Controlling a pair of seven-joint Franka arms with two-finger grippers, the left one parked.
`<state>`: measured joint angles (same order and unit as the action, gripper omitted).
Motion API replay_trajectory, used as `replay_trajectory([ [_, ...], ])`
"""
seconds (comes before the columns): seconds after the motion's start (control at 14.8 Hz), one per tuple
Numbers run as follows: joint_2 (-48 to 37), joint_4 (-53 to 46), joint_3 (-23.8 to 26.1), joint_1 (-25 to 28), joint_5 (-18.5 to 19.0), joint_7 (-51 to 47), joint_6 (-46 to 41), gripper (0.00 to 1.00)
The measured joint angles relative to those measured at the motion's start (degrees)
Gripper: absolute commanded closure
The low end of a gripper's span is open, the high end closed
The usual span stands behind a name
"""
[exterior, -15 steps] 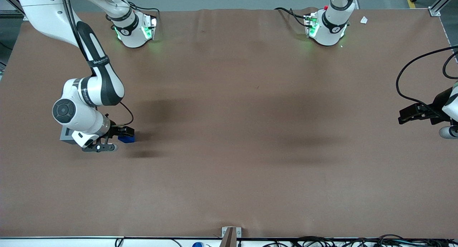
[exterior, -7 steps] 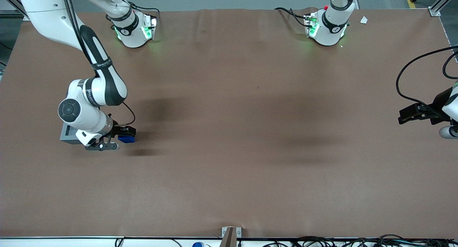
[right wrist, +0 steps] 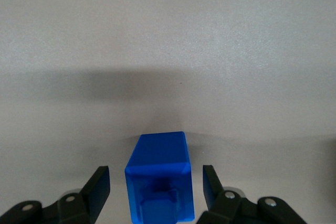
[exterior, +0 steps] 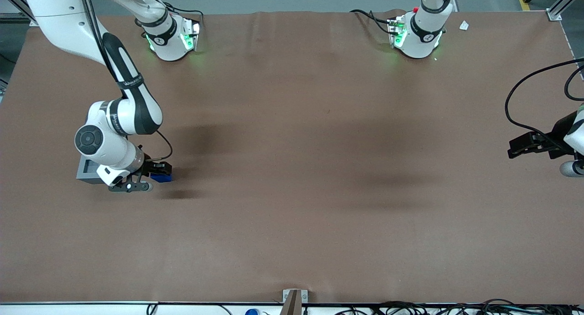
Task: Insert blue part into gray base with right arm
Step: 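Close the right gripper on the blue block and lift it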
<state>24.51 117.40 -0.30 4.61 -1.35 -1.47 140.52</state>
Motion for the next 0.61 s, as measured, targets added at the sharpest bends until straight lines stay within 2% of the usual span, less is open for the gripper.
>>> replay_trajectory([
  [0.07, 0.0, 0.08, -0.03, -0.02, 0.0, 0.35, 0.09, 0.77],
  [0.2, -0.01, 0.09, -0.12, -0.26, -0.01, 0.74, 0.17, 0.89],
  [0.41, -0.03, 0.0, -0.22, -0.47, -0.01, 0.88, 0.21, 0.95],
  [0.61, -0.38, -0.6, -0.22, -0.45, -0.01, 0.9, 0.32, 0.96],
])
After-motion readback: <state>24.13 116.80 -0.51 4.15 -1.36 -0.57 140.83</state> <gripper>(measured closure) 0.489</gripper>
